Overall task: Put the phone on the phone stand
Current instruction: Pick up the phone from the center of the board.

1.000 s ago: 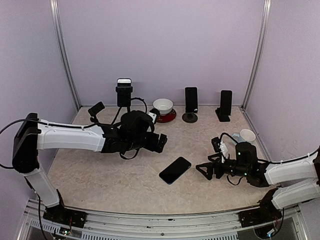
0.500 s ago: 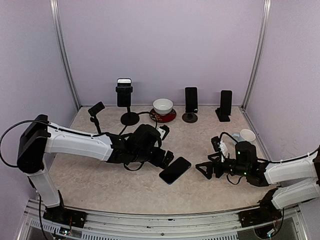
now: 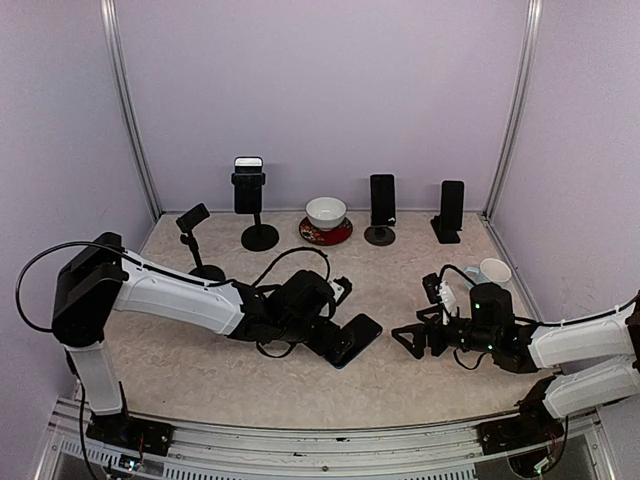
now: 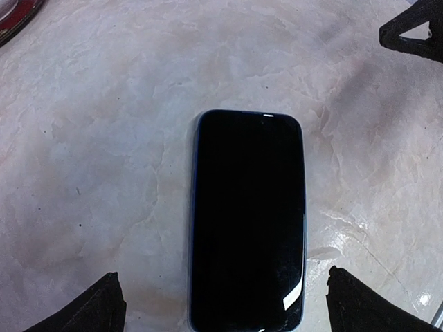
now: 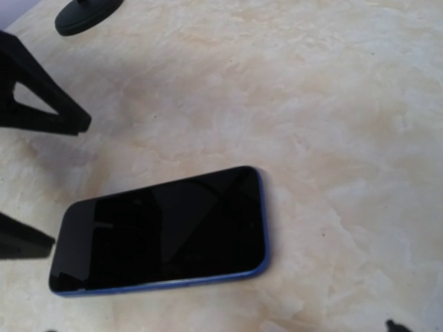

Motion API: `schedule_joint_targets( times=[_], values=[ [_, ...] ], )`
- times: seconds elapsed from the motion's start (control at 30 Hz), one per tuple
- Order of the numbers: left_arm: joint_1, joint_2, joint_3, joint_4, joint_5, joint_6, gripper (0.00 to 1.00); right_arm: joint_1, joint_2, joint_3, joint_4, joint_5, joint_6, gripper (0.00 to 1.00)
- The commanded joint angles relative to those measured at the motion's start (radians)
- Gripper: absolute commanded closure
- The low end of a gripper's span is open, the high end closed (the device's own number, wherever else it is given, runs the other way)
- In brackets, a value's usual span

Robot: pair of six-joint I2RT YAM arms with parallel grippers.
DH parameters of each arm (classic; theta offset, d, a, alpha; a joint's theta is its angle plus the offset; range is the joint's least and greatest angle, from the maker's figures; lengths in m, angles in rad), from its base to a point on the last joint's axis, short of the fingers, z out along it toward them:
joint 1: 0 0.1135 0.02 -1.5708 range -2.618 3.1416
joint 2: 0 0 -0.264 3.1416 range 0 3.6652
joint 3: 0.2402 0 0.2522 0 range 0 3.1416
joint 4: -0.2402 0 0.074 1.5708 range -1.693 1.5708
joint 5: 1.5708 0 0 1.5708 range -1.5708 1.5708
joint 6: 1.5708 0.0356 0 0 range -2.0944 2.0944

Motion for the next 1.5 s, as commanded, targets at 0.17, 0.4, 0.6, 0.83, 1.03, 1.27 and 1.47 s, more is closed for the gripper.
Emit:
schedule_joint_targets(
  times=[0.17,0.4,0.6,0.83,1.03,1.27,1.47],
  values=[
    [-0.012,0.045,-0.008,0.002,0.049,0.012,0.01,-0.009,0.002,0.02,-0.011,0.008,-0.005,0.0],
    [-0.013,0.083,0.003,-0.012,0.055,0.031,0.01,-0.009,0.002,0.019,-0.012,0.008,-0.005,0.0],
    [-0.013,0.103,0.007,-0.016,0.05,0.046,0.01,-0.01,0.006,0.021,-0.011,0.004,-0.006,0.0],
    [-0.013,0.117,0.014,-0.015,0.055,0.063,0.01,-0.009,0.007,0.021,-0.011,0.003,-0.006,0.0],
    [-0.013,0.12,0.01,-0.006,0.08,0.08,0.01,-0.009,0.006,0.021,-0.011,0.003,-0.006,0.0],
    [-0.006,0.122,0.009,0.004,0.114,0.084,0.01,-0.009,0.008,0.02,-0.012,0.004,-0.005,0.0],
    [0.013,0.105,-0.005,0.038,0.173,0.064,0.01,-0.009,0.009,0.023,-0.014,0.005,-0.005,0.0]
  ],
)
